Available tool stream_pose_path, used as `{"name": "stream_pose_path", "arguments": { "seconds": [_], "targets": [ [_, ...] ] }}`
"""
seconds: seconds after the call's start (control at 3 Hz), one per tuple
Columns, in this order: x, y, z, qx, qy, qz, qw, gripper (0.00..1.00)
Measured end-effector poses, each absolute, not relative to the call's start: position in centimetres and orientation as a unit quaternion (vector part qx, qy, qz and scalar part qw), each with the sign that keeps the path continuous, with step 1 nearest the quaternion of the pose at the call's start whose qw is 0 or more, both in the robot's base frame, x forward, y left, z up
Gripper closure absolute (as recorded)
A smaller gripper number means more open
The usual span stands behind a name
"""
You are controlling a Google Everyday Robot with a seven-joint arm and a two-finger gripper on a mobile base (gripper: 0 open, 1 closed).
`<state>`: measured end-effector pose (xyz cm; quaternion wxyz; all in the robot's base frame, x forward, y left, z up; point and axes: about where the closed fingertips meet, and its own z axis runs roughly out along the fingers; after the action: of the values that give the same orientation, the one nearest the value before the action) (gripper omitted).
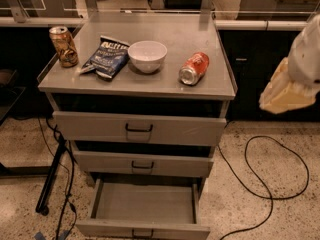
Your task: Close bottom drawer
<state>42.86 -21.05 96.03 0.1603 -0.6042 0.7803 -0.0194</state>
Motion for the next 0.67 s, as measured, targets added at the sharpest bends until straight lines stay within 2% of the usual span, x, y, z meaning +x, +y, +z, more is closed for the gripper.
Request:
{"name": "stream_pose_path", "arguments": {
  "seconds": [0.67],
  "targets": [
    [37.3,-17.0,85.9,-0.608,0.781,0.043,0.136,1.00]
  ]
}}
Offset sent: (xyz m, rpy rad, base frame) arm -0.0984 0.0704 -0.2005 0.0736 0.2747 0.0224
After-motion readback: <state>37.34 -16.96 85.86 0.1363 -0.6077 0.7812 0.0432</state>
